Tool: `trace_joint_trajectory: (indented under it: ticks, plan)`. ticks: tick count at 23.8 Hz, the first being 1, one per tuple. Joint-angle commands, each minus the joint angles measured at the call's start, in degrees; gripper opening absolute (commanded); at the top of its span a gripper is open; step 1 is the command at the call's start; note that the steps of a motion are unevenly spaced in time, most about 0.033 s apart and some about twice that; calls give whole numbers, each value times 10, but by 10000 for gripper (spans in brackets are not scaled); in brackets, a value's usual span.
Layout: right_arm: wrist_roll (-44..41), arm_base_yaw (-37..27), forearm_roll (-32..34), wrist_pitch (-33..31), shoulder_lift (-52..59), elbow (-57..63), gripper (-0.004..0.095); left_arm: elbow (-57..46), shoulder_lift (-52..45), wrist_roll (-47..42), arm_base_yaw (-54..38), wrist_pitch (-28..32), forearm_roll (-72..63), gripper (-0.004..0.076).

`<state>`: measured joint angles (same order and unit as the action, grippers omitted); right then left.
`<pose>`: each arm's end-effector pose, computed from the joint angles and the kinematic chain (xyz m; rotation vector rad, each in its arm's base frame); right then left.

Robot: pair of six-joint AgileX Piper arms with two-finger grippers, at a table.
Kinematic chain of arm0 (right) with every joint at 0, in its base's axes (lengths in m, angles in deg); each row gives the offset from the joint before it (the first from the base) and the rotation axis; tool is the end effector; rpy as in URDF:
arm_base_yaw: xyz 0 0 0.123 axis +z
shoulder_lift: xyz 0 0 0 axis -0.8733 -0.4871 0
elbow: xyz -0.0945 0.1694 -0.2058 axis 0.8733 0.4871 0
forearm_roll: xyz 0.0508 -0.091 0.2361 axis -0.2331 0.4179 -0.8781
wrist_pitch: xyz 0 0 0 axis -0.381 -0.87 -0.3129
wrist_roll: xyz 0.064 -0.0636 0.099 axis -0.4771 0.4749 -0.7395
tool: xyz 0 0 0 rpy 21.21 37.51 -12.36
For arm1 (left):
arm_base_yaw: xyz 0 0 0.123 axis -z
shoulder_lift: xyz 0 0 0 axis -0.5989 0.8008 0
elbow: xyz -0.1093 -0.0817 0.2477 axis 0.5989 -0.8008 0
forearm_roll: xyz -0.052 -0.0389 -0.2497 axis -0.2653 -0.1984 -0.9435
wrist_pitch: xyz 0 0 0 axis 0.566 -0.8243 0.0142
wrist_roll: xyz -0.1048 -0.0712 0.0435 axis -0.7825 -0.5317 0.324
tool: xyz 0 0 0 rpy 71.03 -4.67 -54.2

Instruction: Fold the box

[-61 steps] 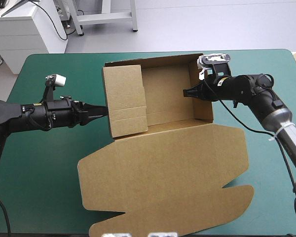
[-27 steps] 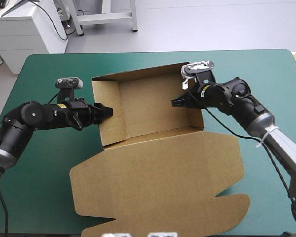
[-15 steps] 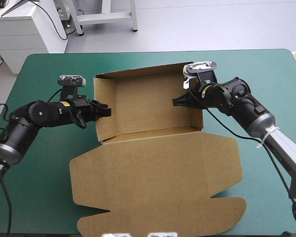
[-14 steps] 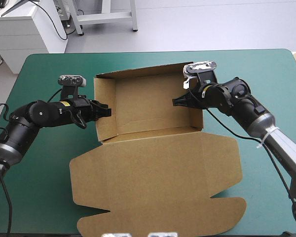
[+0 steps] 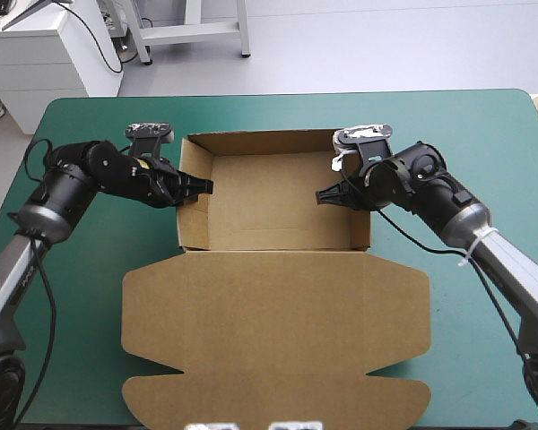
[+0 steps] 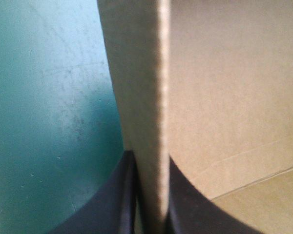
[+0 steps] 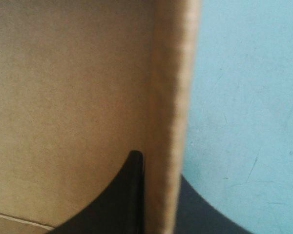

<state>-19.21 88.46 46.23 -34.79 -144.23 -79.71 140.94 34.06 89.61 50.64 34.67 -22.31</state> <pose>0.3351 0.1642 0.3024 -0.2835 2.5092 0.1983 0.3366 -0.1213 0.3086 0.2416 2.5522 -0.5064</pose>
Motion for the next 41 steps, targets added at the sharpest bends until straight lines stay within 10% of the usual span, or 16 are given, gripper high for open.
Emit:
trace_joint_trajectory:
  ticks: [1,18,24,27,32,41]
  plan:
    - [31,4,-8,-26,-8,-16,1,64,20,3,0,-5,-5,-8]
    - [28,-14,-72,-164,-171,-178,0,73,143,-65,64,-9,113,-8]
    - [40,-14,-73,-168,-201,-182,216,73,145,-62,64,-6,113,2]
    - [40,-14,-70,-164,-201,-190,455,73,145,-37,64,-10,113,88]
    - [29,-14,2,-202,-191,-247,487,114,139,-37,63,-32,113,347]
    - [67,-14,17,-202,-132,-257,486,293,139,-37,63,-191,216,369]
